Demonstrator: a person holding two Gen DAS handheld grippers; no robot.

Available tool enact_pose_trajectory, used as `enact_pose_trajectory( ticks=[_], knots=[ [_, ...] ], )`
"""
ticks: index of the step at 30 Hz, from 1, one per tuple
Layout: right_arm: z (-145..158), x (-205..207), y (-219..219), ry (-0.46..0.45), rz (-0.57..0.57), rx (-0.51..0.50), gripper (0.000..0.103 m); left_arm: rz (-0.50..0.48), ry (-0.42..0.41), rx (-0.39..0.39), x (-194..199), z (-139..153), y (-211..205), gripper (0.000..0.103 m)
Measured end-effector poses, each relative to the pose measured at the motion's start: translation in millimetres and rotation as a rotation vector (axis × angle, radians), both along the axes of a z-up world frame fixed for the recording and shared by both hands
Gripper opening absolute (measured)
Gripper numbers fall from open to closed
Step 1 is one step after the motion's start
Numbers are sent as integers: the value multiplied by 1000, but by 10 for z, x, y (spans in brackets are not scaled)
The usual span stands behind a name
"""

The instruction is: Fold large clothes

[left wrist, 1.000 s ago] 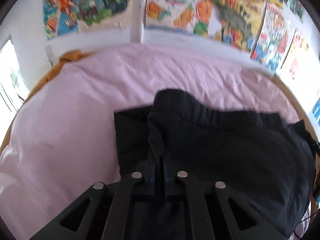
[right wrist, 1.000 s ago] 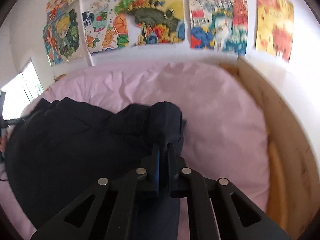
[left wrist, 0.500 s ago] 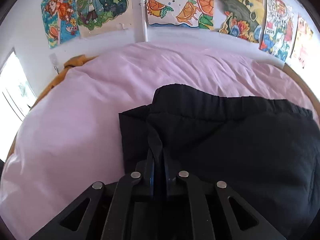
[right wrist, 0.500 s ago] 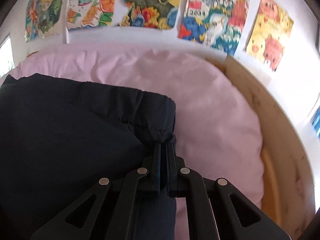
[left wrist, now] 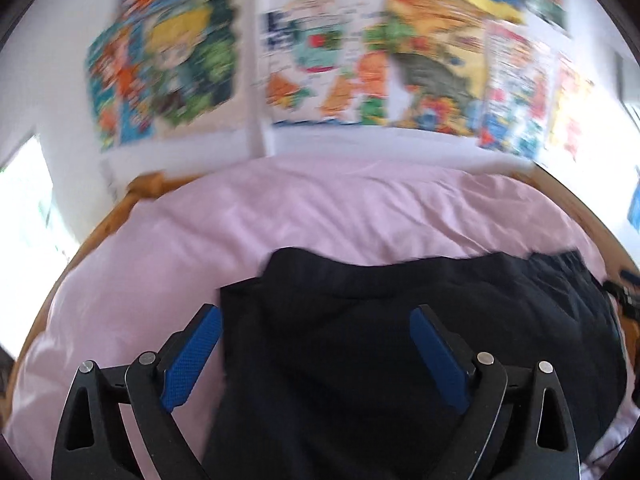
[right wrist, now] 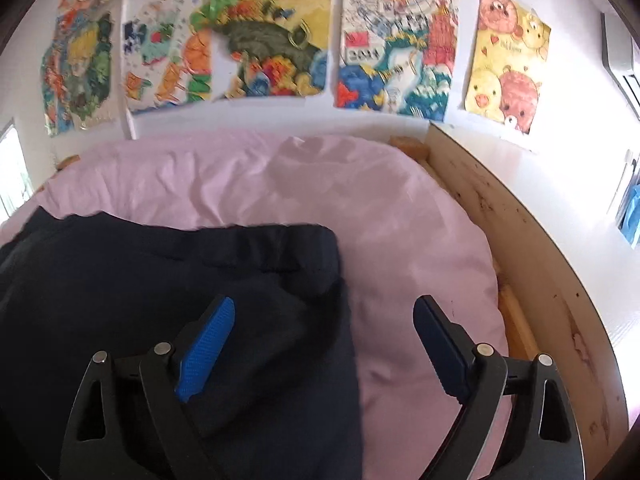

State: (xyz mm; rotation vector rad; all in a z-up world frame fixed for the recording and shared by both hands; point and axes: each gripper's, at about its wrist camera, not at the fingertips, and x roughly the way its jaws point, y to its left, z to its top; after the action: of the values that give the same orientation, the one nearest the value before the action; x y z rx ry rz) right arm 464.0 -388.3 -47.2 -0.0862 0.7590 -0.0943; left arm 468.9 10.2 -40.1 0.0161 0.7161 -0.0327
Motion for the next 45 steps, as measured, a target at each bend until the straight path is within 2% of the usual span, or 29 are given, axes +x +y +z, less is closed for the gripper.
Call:
enact_pose_trajectory(
  ticks=[3,6,8,10,11,15,19,22,23,24,26,29,38,45],
  knots=[
    [108,-170,234,-45,113,39,89,-94,-12,59,-99,44,-335,96],
    [106,-375,559,-77,302,43,93,-189,-17,127,-198,-21,-641,96],
    [-3,-449,782,-48,436,6,93,-245,-8,168,-246,-125,-799,96],
    [-136,-440,913,-31,464,-69,93,-255,-6,202,-242,-242,-867,97],
    [-211,-411,953,-29,463,-111,93,-257,1,204,-214,-286,-875,97],
    [-261,-198,937,-15,425,-126,93,-222,46,155,-40,-325,-792,100],
    [-255,33,855,-1,299,-158,93,-137,96,103,215,-394,-615,103],
    [-325,197,679,33,215,-110,93,-95,164,-33,376,-574,-419,103],
    [-389,254,613,52,195,-85,97,-91,183,-74,413,-651,-370,103],
    [-451,285,576,66,186,-65,101,-94,190,-84,429,-715,-360,103],
    [-582,374,502,117,188,0,102,-105,192,-58,436,-812,-412,103],
    [-707,405,496,131,187,20,102,-117,204,-26,461,-906,-482,103],
    [-934,603,470,212,180,83,102,-112,228,-44,566,-1047,-458,103],
    [-1032,626,453,217,167,117,102,-109,199,-33,537,-1093,-474,103]
  ],
)
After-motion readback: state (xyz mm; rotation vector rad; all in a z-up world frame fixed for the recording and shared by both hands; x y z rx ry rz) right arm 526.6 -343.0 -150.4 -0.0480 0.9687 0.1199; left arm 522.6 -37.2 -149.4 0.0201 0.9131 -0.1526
